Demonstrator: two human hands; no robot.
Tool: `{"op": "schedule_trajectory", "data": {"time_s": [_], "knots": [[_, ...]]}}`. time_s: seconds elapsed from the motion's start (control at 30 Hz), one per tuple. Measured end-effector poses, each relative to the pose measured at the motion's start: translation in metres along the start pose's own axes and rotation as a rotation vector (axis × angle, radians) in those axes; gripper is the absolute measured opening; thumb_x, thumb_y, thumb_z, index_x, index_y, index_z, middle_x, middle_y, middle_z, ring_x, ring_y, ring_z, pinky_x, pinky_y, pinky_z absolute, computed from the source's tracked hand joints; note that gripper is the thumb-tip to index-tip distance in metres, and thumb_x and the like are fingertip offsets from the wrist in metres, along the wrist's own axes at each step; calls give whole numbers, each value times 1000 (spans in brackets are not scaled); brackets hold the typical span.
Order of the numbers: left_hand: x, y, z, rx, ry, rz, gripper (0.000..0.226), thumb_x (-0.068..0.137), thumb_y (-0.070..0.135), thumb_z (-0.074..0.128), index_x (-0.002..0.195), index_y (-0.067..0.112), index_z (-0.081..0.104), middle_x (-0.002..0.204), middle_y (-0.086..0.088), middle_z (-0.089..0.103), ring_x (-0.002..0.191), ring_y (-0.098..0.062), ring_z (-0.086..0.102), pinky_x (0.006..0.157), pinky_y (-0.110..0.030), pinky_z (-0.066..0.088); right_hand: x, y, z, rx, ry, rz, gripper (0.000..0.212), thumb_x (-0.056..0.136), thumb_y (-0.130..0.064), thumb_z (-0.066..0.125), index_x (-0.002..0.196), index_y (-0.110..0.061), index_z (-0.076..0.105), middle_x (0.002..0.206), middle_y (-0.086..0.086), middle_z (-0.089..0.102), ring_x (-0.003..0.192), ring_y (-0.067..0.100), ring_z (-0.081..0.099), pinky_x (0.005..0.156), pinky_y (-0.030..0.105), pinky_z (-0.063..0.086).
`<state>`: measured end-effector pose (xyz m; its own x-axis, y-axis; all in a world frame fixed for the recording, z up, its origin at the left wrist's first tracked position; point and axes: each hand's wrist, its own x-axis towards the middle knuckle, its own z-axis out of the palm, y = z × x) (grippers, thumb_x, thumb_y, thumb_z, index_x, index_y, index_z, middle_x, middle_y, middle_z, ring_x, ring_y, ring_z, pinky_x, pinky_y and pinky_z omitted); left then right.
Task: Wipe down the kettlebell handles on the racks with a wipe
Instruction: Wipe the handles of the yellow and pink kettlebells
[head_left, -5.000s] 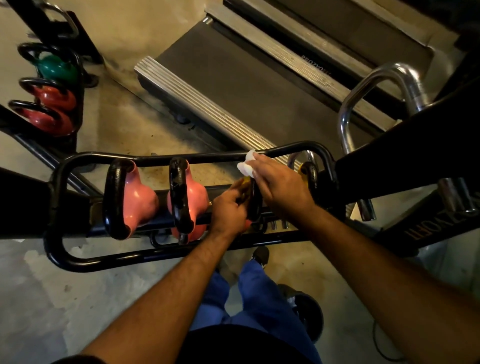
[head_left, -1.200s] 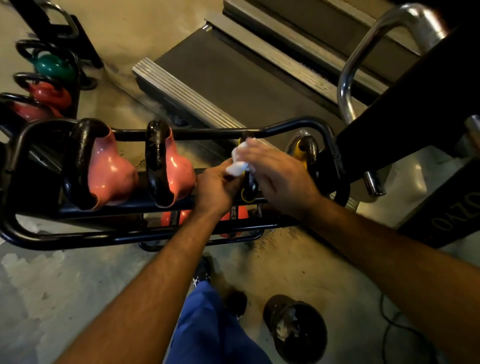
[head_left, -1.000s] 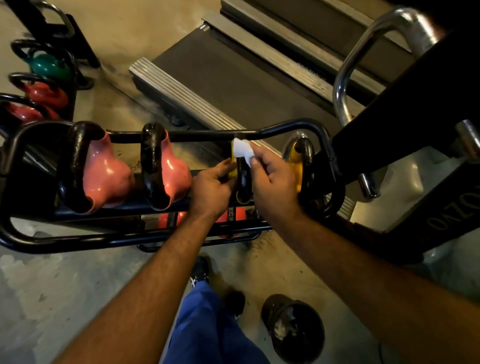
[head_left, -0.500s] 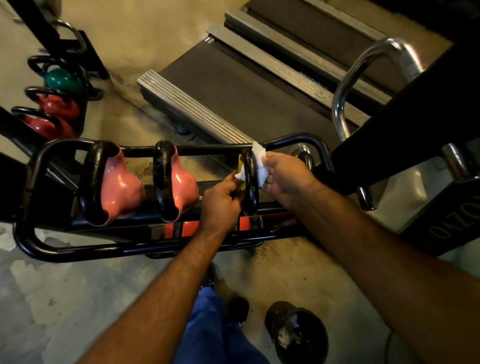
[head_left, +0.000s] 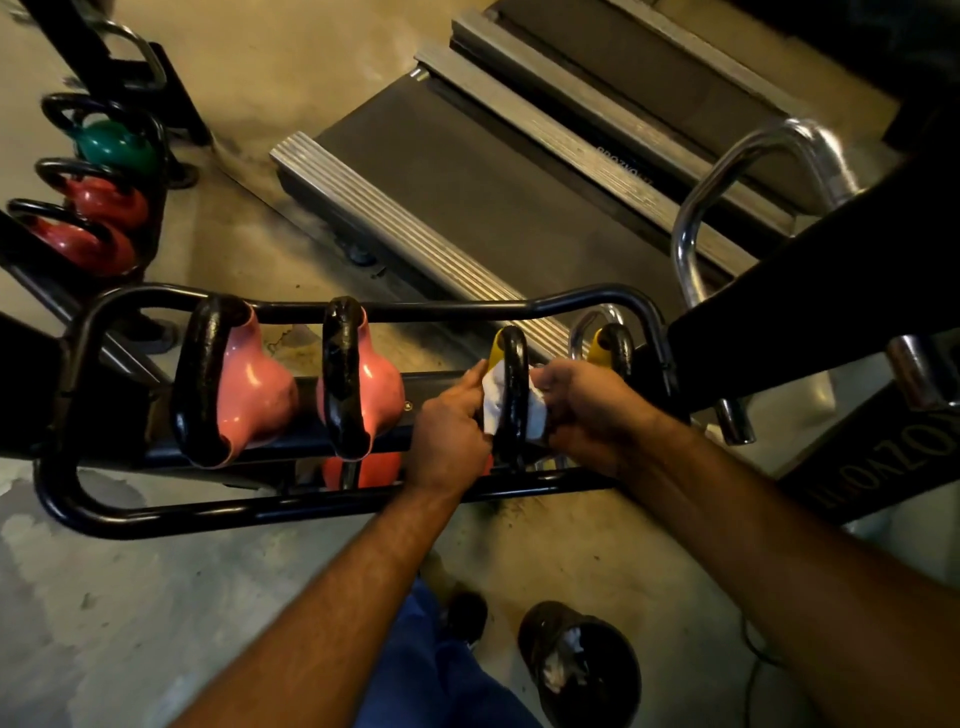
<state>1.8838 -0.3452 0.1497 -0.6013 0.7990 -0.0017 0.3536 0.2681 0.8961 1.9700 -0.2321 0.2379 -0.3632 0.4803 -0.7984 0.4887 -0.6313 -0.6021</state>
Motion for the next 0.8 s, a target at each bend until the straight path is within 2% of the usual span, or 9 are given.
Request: {"op": "schedule_trajectory", "data": {"time_s": [0.13, 0.23, 0.27, 0.37, 0.43, 0.53, 0.63, 0.73, 0.8], "knots": [[7, 3, -3, -19, 28, -79, 27, 93, 25, 63, 119, 21, 70, 99, 4, 75, 83, -10, 70, 71, -29, 57, 4, -25, 10, 213, -120, -32, 37, 95, -23, 35, 110, -3, 62, 91, 14, 63, 73, 22, 61, 68, 30, 51], [6, -2, -5, -75, 29, -104, 22, 91, 19, 66, 112, 19, 72, 92, 4, 75, 82, -11, 71, 71, -30, 58, 7, -16, 13, 115, -107, -32, 38, 99, -30, 38, 106, -5, 65, 82, 7, 63, 65, 19, 58, 61, 27, 47], [4, -4, -6, -86, 21, -95, 26, 90, 19, 68, 116, 21, 71, 95, 6, 75, 85, -9, 71, 73, -27, 57, 6, -11, 12, 21, -126, -12, 45, 101, -38, 38, 109, -5, 67, 85, 10, 66, 69, 21, 60, 65, 28, 49], [0, -9, -5, -102, -40, -55, 53, 85, 25, 70, 136, 26, 58, 102, 5, 75, 88, -3, 69, 78, -20, 55, 4, -6, 1, -175, -250, 88, 91, 93, -75, 28, 116, 2, 70, 114, 25, 70, 105, 41, 65, 102, 45, 49], [1, -8, -4, -99, -56, -59, 56, 87, 26, 68, 141, 28, 53, 103, 6, 74, 89, -2, 69, 79, -18, 55, 5, -15, 0, -172, -349, 159, 112, 83, -89, 23, 126, 6, 62, 127, 29, 64, 120, 44, 60, 110, 51, 44], [5, -8, -3, -72, -3, -109, 36, 94, 26, 65, 130, 29, 62, 97, 14, 72, 85, 1, 68, 73, -16, 54, 2, -29, 8, -34, -361, 148, 111, 84, -88, 23, 125, 8, 62, 127, 27, 64, 115, 39, 63, 100, 47, 50], [6, -2, -3, -57, 22, -193, 12, 94, 19, 63, 99, 15, 73, 79, 6, 71, 74, -11, 69, 61, -26, 52, 1, -39, 19, 138, -284, 128, 101, 85, -86, 32, 107, 7, 67, 112, 23, 69, 102, 34, 66, 94, 45, 52], [10, -5, -3, 0, 1, -245, 13, 87, 8, 65, 76, 12, 69, 72, 1, 69, 71, -20, 67, 59, -27, 50, 7, -39, 27, 216, -191, 104, 96, 83, -83, 43, 110, 6, 66, 103, 20, 72, 99, 32, 67, 100, 45, 52], [8, -4, -6, -70, -7, -240, 15, 91, 19, 64, 76, 20, 67, 72, 8, 68, 70, -12, 67, 58, -23, 50, 8, -32, 28, 95, -190, 52, 95, 85, -82, 42, 107, 9, 64, 104, 20, 68, 96, 32, 65, 101, 44, 49]]}}
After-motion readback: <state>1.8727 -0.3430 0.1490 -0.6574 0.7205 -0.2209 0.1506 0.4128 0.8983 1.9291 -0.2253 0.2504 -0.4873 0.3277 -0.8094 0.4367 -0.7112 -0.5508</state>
